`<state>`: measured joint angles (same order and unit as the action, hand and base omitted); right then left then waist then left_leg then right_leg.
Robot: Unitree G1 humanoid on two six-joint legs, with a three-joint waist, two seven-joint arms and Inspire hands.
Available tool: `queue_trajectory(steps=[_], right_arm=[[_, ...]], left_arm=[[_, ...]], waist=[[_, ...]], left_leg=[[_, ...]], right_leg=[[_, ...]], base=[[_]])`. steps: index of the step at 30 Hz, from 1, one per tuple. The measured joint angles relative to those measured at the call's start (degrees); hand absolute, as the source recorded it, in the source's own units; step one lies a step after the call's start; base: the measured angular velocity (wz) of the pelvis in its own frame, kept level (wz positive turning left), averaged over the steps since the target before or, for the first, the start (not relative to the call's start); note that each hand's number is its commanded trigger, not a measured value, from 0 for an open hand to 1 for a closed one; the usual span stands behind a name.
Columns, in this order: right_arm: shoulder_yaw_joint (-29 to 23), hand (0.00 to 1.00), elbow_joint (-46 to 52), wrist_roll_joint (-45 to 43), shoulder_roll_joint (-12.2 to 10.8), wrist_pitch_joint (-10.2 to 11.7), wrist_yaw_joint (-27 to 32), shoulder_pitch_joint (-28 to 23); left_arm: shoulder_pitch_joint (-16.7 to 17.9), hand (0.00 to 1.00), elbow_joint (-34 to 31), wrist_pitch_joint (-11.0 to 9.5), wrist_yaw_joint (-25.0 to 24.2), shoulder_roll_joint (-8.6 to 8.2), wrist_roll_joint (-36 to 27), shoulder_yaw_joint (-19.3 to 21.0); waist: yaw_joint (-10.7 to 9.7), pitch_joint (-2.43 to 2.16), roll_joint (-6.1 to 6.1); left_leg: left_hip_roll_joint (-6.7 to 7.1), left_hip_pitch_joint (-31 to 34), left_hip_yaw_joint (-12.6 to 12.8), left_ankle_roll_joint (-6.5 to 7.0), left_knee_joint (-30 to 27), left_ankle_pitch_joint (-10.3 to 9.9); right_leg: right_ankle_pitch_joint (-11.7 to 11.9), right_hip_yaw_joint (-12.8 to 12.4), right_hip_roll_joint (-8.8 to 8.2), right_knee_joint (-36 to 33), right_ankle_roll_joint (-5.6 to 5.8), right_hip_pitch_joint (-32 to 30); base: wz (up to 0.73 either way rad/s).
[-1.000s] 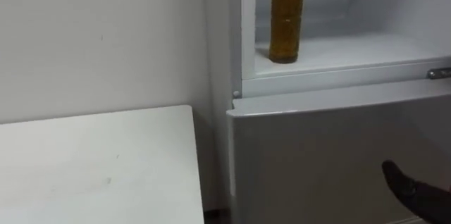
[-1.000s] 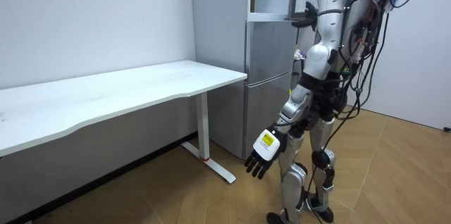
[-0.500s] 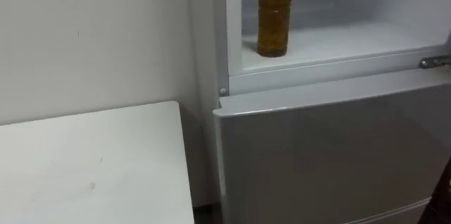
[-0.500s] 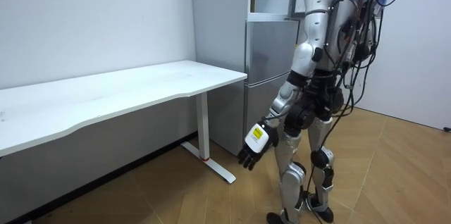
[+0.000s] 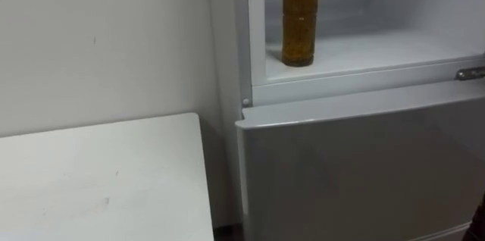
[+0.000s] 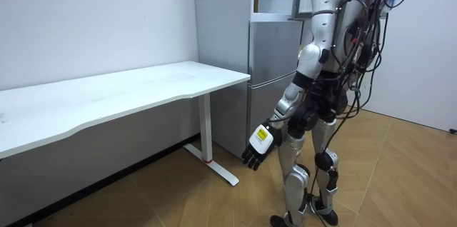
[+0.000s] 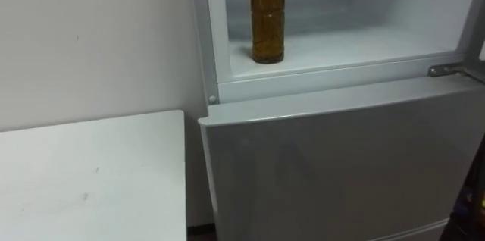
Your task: Put the bottle in the upper fridge
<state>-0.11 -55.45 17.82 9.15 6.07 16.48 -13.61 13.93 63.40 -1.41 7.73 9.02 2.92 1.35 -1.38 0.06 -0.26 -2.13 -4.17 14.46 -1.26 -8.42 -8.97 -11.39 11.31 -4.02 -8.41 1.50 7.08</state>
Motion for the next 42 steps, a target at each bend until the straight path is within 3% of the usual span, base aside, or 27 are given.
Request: queue_trajectory(steps=[4,10,22,27,29,32,34,37,42], right_arm=[[0.7,0.0,-0.2,1.0,-0.1,-1.1,-7.5,0.1],[1.2,0.0,-3.1,2.0,-0.3,-2.7,-13.9,2.4],[0.8,0.0,-9.7,4.2,-0.3,-6.2,-18.0,4.4],[-3.8,0.0,-8.7,7.0,-0.1,-7.0,-18.5,4.6],[-6.4,0.0,-8.6,8.9,0.3,-7.4,-17.7,5.2],[-10.4,0.0,-6.7,9.0,2.1,-7.8,-15.9,6.5],[-13.9,0.0,-3.9,10.6,4.5,-8.0,-14.6,7.5],[-18.4,0.0,0.4,10.8,7.2,-8.1,-12.7,7.8],[-23.7,0.0,5.5,10.7,10.2,-8.2,-9.8,8.7]], left_arm=[[0.3,0.0,0.0,0.2,-0.7,0.0,0.5,0.2],[0.5,0.0,0.0,0.9,-1.0,0.01,2.0,0.7],[0.4,0.0,0.2,4.0,-2.3,0.01,2.4,0.8],[1.3,0.0,-0.1,4.1,-2.3,-0.04,4.2,3.2],[1.7,0.0,-0.5,4.6,-2.3,0.03,4.5,5.3],[2.1,0.0,-0.7,5.2,-2.3,0.54,4.6,7.1],[2.5,0.0,-0.9,5.3,-2.3,0.97,4.6,9.0],[2.6,0.0,-2.1,5.2,-1.9,1.09,5.1,12.0],[2.2,0.0,-3.3,5.8,-1.7,1.16,5.7,13.1]], waist=[[0.1,0.0,-0.21],[0.2,0.02,-0.58],[-0.1,0.06,-0.87],[-0.2,0.23,-1.58],[-0.4,0.42,-2.2],[-1.3,0.35,-3.36],[-1.9,0.49,-3.63],[-2.1,0.34,-4.5],[-3.3,0.17,-5.45]], left_leg=[[0.01,0.5,-0.4,0.0,-0.4,0.0],[0.0,0.7,-0.4,-0.05,-0.8,-0.1],[-0.07,0.6,-0.5,-0.07,-1.3,-0.4],[-0.06,0.3,-0.6,-0.08,-1.1,-0.4],[-0.06,0.0,-0.6,-0.08,-1.1,-0.4],[-0.02,0.0,-0.7,-0.08,-1.1,-0.4],[0.02,-0.2,-0.6,-0.04,-1.1,-0.4],[0.02,-0.5,-0.6,-0.05,-1.0,-0.5],[0.0,-0.5,-0.5,-0.05,-0.7,-0.5]], right_leg=[[0.0,0.0,0.02,0.1,-0.02,-0.2],[0.0,0.0,0.02,0.6,-0.02,-0.1],[0.0,0.0,0.06,0.6,-0.02,0.5],[0.0,0.0,0.09,0.7,-0.02,0.8],[0.0,0.0,0.08,0.7,-0.02,1.1],[0.0,0.3,0.05,0.7,-0.01,1.2],[0.0,0.3,0.05,0.7,0.0,1.3],[-0.1,0.0,0.06,0.7,0.04,1.3],[-0.1,-0.1,0.13,0.4,0.02,1.2]], base=[[0.04],[0.0],[0.0],[0.0],[0.0],[0.02],[0.0],[0.0],[0.0]])
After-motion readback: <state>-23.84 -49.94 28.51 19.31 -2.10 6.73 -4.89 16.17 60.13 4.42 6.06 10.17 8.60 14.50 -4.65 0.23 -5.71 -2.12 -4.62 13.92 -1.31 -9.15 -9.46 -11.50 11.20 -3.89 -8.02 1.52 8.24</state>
